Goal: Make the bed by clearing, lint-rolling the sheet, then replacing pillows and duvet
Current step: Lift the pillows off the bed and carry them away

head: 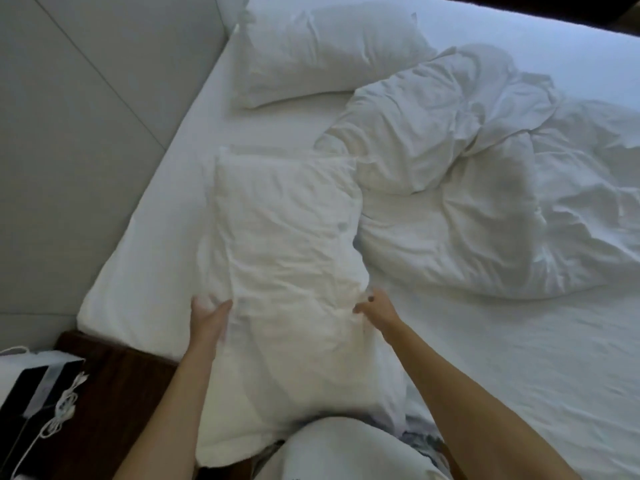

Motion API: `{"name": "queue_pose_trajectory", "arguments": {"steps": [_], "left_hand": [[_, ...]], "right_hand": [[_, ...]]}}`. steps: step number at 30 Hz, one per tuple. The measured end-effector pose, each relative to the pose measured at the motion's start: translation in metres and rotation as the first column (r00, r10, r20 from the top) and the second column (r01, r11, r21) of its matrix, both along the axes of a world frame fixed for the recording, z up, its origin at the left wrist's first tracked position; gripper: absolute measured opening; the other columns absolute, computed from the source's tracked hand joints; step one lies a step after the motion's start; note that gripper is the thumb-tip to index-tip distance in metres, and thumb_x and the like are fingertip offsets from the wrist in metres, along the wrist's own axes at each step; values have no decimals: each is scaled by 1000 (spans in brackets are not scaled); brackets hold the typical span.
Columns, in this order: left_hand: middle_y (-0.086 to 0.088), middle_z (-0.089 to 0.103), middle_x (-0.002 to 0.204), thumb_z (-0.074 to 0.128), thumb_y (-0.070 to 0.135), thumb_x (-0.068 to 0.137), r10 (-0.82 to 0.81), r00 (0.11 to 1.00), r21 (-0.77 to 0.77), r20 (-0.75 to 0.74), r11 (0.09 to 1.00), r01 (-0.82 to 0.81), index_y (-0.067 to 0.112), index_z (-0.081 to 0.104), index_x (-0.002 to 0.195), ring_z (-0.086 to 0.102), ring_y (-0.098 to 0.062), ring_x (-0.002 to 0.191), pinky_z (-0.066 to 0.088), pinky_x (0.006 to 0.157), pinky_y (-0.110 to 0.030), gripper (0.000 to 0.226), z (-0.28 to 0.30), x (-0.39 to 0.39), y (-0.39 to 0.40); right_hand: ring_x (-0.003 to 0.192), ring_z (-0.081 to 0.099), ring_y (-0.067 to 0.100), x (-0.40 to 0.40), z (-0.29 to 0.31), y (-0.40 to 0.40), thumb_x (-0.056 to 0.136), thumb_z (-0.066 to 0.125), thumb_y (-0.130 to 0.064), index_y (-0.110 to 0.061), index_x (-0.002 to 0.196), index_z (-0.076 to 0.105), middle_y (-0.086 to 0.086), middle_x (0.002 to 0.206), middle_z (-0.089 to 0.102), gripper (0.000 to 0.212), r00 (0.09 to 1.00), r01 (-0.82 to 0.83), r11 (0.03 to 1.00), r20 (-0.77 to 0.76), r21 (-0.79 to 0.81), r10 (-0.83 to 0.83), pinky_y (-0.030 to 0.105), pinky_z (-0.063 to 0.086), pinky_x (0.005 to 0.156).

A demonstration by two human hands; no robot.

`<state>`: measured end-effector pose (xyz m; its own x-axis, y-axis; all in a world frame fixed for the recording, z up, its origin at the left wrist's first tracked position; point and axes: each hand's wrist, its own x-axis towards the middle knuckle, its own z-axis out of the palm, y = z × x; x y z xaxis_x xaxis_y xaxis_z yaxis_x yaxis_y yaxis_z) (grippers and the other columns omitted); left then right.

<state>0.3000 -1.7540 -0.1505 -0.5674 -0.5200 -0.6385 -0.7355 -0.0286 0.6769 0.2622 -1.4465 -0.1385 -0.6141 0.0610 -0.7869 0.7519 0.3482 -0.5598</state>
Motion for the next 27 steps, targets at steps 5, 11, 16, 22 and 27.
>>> {"name": "queue_pose_trajectory", "arguments": {"steps": [5, 11, 16, 22, 27], "left_hand": [[-14, 30, 155, 69, 20, 90, -357, 932, -16, 66, 933, 359, 16, 20, 154, 32, -25, 142, 32, 113, -38, 81, -11, -28, -33], [-10, 36, 151, 66, 27, 91, -546, 835, -97, 70, 829, 551, 20, 26, 152, 36, -25, 138, 35, 109, -39, 73, -15, -68, -48], [-8, 36, 151, 64, 27, 93, -583, 812, -141, 21, 803, 580, 19, 29, 151, 37, -23, 138, 35, 109, -37, 68, -5, -113, -37], [-7, 40, 148, 62, 27, 94, -606, 795, -197, -34, 784, 589, 19, 35, 147, 43, -20, 133, 39, 105, -35, 60, 26, -180, -24], [-6, 39, 147, 61, 31, 93, -616, 787, -311, -33, 754, 578, 20, 35, 147, 43, -21, 132, 40, 105, -37, 61, 23, -266, -13]], "right_hand": [[130, 44, 30, -1, -7, -62, 87, 66, -16, -11, 146, 32, 16, 145, 42, 69, 998, -7, 989, 70, 147, -4, 39, 38, 103], [130, 44, 25, -48, -2, -108, 89, 65, -24, -15, 144, 38, 10, 145, 43, 62, 998, -27, 980, -51, 195, 38, 36, 39, 102], [119, 50, 15, -95, 16, -119, 90, 64, -25, -18, 137, 47, 2, 135, 52, 51, 974, -23, 990, -222, 140, 54, 31, 44, 95], [111, 54, 11, -162, 43, -109, 91, 63, -23, -18, 132, 51, -5, 130, 55, 44, 933, -35, 994, -353, 101, 68, 30, 47, 91], [106, 56, 11, -252, 28, -91, 89, 66, -18, -15, 127, 56, -1, 125, 59, 39, 902, -55, 994, -422, 92, 89, 24, 45, 87]]}}
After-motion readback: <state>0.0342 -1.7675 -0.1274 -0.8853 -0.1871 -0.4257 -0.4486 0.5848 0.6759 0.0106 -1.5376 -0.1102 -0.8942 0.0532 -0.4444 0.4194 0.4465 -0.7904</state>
